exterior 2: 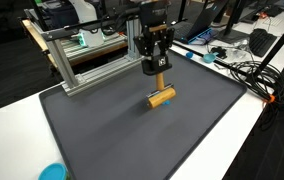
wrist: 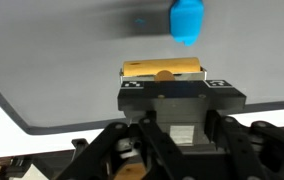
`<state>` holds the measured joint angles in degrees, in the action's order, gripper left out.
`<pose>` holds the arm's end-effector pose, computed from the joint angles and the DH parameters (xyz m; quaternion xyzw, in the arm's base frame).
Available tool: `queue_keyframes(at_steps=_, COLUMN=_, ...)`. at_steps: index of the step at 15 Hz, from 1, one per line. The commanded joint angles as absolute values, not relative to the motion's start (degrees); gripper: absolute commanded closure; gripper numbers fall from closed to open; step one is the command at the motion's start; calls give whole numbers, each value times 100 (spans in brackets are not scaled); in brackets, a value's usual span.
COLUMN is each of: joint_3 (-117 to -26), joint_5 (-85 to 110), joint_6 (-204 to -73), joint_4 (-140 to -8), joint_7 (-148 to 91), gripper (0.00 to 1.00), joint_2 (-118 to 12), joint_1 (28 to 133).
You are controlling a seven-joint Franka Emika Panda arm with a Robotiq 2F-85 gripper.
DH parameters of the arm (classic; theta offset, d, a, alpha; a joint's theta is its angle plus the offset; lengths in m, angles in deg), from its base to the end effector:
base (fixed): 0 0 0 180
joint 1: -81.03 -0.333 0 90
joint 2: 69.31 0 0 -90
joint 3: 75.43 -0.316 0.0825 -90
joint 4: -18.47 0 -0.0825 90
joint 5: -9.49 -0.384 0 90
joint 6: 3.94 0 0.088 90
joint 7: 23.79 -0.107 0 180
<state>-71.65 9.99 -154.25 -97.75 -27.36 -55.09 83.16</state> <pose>0.6194 -0.0622 0.3624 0.9820 -0.0757 0.1725 0.0141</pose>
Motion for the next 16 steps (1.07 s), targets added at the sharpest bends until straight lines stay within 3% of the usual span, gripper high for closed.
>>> queue_keyframes(at_steps=1, joint_3=-7376, joint_5=850, joint_6=-14243, joint_4=-9655, joint_7=-1745, gripper=78, joint_2=-5914, joint_1=8431)
queue_keyframes(at_steps=5, joint_3=-7528, joint_5=655, joint_6=-14035, joint_4=-9442, joint_7=-1189, gripper=78, joint_2=-5850, joint_1=8380)
queue_keyframes(at_steps=16, joint_3=-7400, joint_5=1037, joint_6=-13589, joint_4=-8693, joint_7=-2807, gripper=78, joint_2=-4764, joint_1=8037)
